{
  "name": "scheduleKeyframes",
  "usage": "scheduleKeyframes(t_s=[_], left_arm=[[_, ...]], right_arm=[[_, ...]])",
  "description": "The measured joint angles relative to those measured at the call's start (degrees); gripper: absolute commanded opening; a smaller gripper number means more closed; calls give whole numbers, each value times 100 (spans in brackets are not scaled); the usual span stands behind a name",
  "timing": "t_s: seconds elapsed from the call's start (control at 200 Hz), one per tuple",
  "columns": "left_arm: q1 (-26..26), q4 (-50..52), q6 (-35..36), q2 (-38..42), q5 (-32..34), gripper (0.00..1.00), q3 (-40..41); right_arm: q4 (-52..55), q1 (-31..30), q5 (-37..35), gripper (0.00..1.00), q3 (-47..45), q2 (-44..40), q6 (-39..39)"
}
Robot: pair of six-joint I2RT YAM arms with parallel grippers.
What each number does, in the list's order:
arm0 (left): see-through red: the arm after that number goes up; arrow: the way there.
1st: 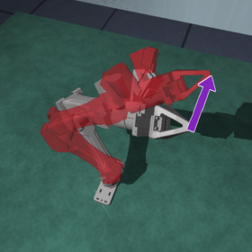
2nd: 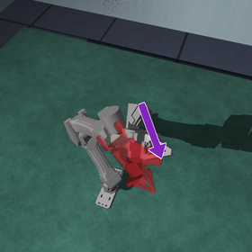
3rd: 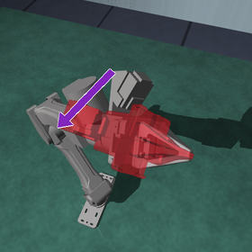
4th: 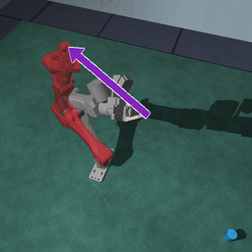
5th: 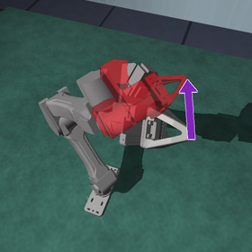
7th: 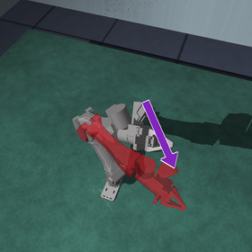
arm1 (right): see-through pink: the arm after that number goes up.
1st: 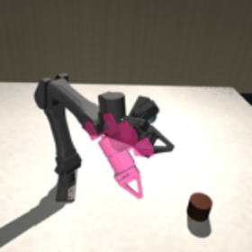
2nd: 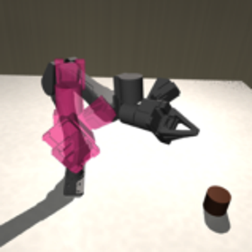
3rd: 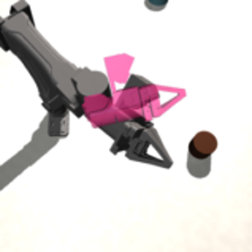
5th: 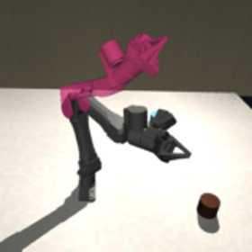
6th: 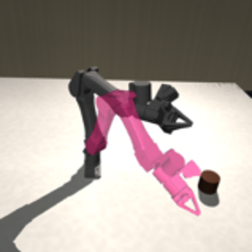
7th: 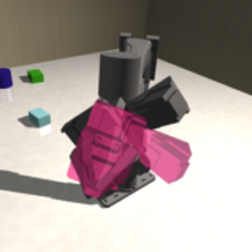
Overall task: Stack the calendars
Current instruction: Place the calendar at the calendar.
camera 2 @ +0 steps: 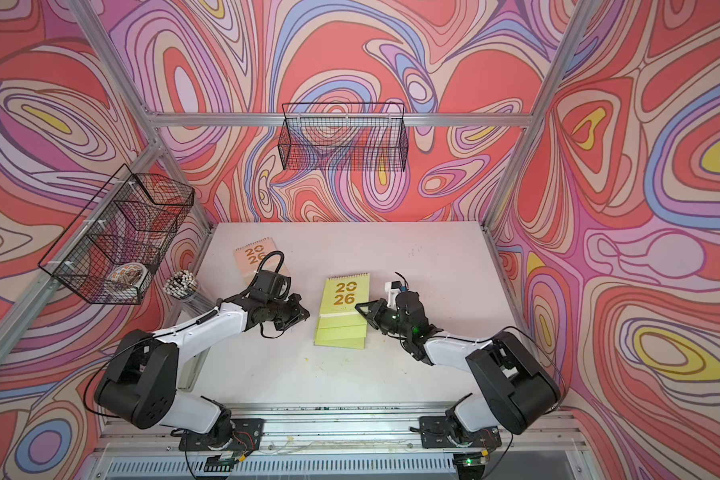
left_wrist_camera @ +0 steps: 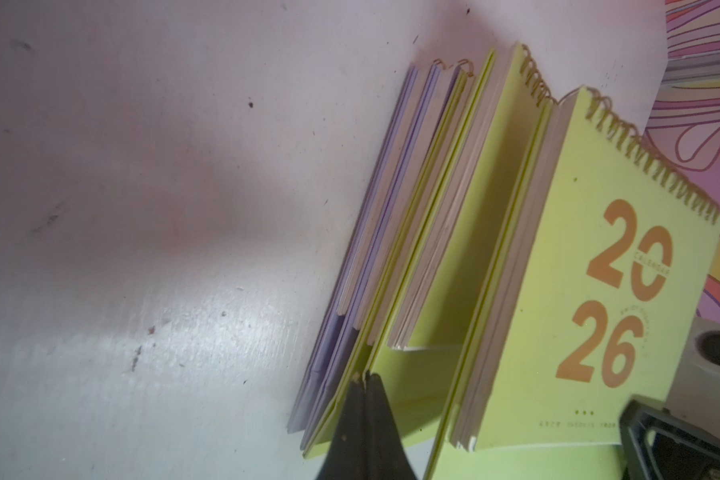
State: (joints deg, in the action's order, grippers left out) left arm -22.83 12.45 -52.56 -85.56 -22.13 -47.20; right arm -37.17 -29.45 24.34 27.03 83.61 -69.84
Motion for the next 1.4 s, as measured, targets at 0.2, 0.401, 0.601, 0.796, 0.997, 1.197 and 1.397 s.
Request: scheduleKeyframes(t_s=[0.2,0.401,0.601,0.796,0.997,1.197,1.397], left_arm=[[-81,-61,-20,-129,-37,0,0],[-87,-68,-20,-168,-37,0,0],[-114,-68,-20,-201,-35,0,0],[-125,-70,-22,-216,-37,0,0],[-129,-72,-22,-238,-35,0,0],[-157,-72,-22,-240,-35,0,0],[-157,-72,-22,-240,-35,0,0]], right_arm=[[-269,-17,-15,0,2,197,7],[-402,-17,-17,0,7,461,4],[-605,-17,-22,0,50,645,2],[-697,-17,-33,5,55,723,-13],[-669,-26,-59,14,74,728,-11],[-426,-26,-111,23,131,691,50],[-144,-26,-192,31,181,649,131]])
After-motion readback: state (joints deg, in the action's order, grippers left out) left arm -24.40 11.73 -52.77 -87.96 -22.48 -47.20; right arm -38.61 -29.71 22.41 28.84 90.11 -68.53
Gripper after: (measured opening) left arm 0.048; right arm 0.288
